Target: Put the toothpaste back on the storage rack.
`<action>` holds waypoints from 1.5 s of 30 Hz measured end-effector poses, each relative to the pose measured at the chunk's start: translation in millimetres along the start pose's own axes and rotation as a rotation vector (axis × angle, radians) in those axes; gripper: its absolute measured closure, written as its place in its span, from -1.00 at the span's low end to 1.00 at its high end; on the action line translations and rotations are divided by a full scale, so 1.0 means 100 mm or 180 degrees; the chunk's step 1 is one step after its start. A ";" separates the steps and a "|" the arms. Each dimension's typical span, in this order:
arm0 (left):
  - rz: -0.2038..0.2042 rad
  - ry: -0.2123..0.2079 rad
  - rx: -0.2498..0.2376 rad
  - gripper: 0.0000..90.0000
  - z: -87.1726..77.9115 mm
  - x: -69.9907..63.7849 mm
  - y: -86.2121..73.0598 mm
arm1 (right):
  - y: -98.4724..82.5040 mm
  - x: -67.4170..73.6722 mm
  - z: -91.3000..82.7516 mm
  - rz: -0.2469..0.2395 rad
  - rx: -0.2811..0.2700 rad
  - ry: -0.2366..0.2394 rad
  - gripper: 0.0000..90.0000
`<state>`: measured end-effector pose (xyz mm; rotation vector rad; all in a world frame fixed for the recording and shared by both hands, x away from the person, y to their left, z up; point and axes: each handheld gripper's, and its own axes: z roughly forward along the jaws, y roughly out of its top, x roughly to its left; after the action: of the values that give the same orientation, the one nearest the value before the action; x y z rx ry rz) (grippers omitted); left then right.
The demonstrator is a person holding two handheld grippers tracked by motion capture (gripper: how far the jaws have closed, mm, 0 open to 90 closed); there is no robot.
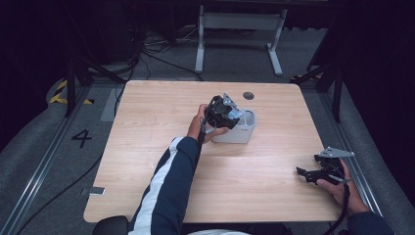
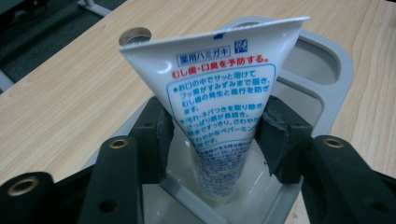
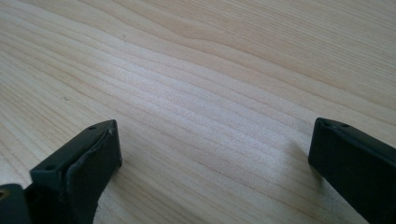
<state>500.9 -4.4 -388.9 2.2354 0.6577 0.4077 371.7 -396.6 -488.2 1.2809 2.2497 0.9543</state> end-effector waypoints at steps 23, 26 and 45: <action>-0.0037 0.0120 0.0031 -0.36 -0.19 0.01 0.02 | 0.00 0.00 0.00 0.0000 0.0000 0.0003 -0.94; -0.0050 0.0112 0.0046 -0.43 -0.22 0.00 0.03 | 0.00 0.00 0.00 0.0002 -0.0003 0.0002 -0.94; 0.0176 0.0264 0.0046 -0.61 -0.63 -0.11 -0.10 | 0.00 0.00 0.00 0.0000 0.0000 0.0003 -0.94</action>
<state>458.4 31.9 -355.7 2.2641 0.6448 0.5274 371.6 -396.5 -488.2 1.2805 2.2504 0.9550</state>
